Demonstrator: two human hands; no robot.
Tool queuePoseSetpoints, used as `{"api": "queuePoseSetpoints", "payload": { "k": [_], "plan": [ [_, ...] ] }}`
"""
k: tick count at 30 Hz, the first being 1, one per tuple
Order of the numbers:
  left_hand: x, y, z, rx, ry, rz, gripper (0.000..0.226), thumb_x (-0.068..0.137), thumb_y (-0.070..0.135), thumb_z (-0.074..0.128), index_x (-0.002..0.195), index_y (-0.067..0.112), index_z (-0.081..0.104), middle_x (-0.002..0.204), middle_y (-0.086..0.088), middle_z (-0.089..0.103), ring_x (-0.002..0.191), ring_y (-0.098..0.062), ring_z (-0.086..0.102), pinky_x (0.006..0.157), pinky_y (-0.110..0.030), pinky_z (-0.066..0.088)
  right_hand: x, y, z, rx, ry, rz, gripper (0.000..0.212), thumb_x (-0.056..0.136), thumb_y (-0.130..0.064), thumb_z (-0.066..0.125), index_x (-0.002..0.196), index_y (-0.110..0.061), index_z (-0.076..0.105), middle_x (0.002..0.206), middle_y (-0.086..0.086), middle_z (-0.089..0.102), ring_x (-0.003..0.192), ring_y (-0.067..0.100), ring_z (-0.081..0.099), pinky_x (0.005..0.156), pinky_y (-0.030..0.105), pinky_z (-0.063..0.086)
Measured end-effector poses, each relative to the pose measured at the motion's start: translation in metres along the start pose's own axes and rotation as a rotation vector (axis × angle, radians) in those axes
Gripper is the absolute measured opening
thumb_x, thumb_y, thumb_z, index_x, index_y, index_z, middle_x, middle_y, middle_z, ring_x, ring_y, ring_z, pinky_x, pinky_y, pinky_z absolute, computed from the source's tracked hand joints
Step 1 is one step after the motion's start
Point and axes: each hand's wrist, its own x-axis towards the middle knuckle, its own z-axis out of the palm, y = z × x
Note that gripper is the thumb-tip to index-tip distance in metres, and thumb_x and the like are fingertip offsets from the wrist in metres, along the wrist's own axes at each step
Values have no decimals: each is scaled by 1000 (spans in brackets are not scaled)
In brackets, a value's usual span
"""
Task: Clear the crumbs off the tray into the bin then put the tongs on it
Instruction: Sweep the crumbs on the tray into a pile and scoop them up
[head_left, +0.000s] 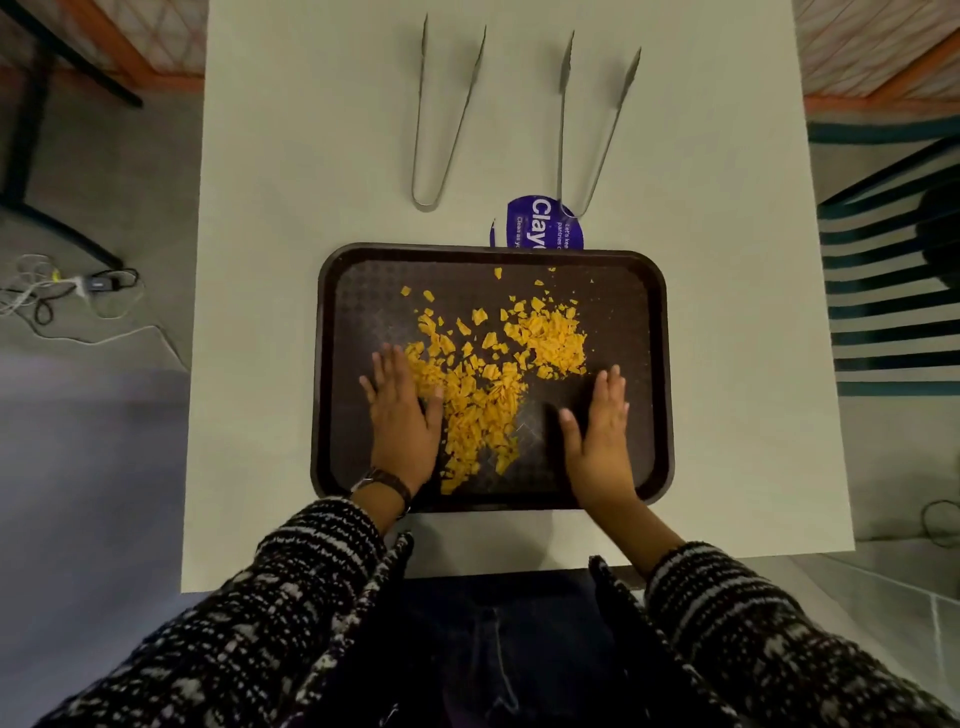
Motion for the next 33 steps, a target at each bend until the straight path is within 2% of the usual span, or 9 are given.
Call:
{"api": "queuePoseSetpoints", "payload": {
  "k": [5,8,10,15,19,22,25,28,33],
  "plan": [
    [-24,16,16,-62,-170,180,71,95,45,27,142,19,-19,153,1,-18,142,-12,-17,113,-26,-17,29,20,-15,-47,43,67,66,98,-32,38,148,-4,5,159,11,1,146,20,-5,119,35,-3],
    [-34,8,11,-87,-182,203,72,91,52,20,143,20,-19,153,3,-20,142,-9,-18,109,-16,-21,36,15,-5,-91,63,96,67,98,-32,37,147,0,4,158,15,1,146,26,-4,119,38,-4],
    [-38,-2,3,-71,-165,192,74,89,55,20,143,21,-18,152,5,-21,141,-7,-19,109,-15,-22,33,3,7,-103,55,75,68,98,-35,36,147,0,2,158,16,0,146,27,-5,118,38,-6],
    [-39,-39,-16,-13,-60,76,78,88,52,24,146,9,-6,155,-2,-10,143,-12,-12,116,-28,-11,18,-31,35,-26,-78,-96,72,97,-42,31,148,-5,-3,158,10,-7,143,18,-15,115,30,-12],
    [-31,-50,-27,-26,-25,14,75,90,44,30,146,4,-1,157,-11,-2,142,-12,-9,117,-31,-7,13,-43,34,87,-202,-213,69,97,-42,30,148,-11,-5,158,3,-8,142,10,-15,118,30,-8],
    [-18,-44,-26,-26,-24,59,73,93,42,32,147,3,1,157,-13,-1,143,-17,-7,117,-33,-7,15,-39,17,116,-153,-203,66,98,-37,33,149,-13,-2,158,2,-3,141,8,-12,118,32,-5],
    [7,-28,-22,-6,13,7,69,97,34,36,147,2,0,157,-15,-2,145,-24,-6,118,-38,-7,24,-28,-8,141,-82,-89,64,98,-34,35,150,-15,1,159,1,1,135,6,-11,117,35,-1],
    [28,-7,-16,28,24,-31,69,97,39,31,147,4,-2,157,-13,-3,145,-24,-7,117,-38,-9,41,-9,-27,101,-5,-52,62,100,-33,34,149,-12,5,159,5,3,137,4,-7,120,37,-2],
    [21,21,2,-51,-138,159,68,97,40,31,148,11,-5,157,-6,-6,144,-18,-12,115,-35,-15,72,4,-33,76,41,-8,61,100,-31,33,149,-7,6,159,8,5,146,19,-2,118,31,-5]
  ]
}}
